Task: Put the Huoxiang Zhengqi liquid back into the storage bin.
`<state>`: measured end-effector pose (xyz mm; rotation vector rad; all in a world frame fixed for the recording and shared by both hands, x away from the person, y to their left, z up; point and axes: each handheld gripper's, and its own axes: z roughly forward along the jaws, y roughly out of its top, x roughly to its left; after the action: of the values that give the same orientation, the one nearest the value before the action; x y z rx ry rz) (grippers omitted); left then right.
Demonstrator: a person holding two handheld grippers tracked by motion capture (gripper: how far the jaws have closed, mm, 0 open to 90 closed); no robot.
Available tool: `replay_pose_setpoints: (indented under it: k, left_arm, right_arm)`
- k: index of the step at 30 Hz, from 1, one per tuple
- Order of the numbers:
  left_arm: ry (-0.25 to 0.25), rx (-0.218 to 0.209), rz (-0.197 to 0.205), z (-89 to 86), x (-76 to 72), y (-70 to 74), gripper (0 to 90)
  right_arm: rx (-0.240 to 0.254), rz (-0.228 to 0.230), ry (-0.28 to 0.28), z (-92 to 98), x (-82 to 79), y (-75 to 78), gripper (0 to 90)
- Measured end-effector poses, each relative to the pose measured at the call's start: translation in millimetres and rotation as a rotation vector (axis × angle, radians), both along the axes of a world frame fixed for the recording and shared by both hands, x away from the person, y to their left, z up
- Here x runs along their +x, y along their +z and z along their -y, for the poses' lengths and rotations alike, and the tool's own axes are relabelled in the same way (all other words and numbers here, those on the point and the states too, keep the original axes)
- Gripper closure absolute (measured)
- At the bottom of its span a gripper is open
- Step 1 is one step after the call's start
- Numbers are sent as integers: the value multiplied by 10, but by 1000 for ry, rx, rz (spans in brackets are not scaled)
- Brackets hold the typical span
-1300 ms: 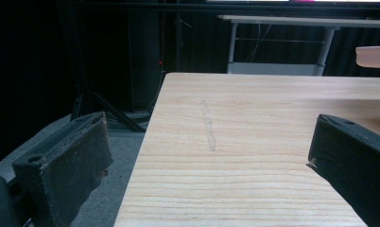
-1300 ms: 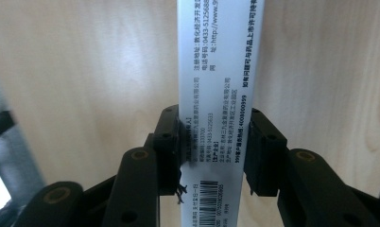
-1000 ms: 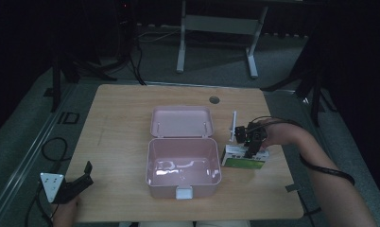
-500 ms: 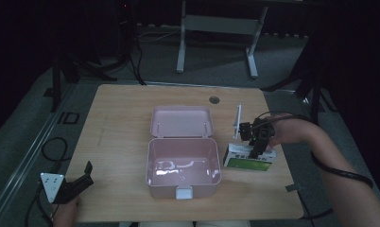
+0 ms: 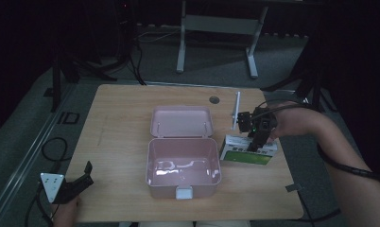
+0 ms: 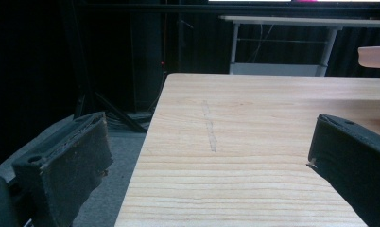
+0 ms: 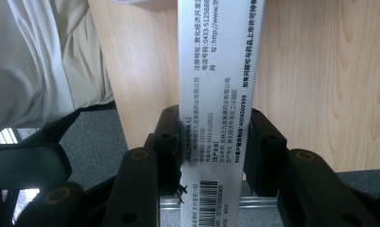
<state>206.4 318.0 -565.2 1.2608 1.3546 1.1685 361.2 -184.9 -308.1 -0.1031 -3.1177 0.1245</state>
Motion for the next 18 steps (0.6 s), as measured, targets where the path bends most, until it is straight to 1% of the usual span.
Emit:
replay_pose_setpoints:
  k: [3,7,11,18]
  left_arm:
    - [0,0,1,-1,0,0,4]
    - [-2,-1,-1,-3,1,0,4]
    - [1,-2,4,-1,-2,-1,4]
    - [0,-1,3,-1,-1,-1,4]
  right_arm:
    - [-5,-9,4,-74,-8,35,622]
    - [-14,-6,9,-186,-23,78,621]
    - [-6,-1,12,-311,-32,121,621]
    - [-9,-1,55,-589,-96,138,622]
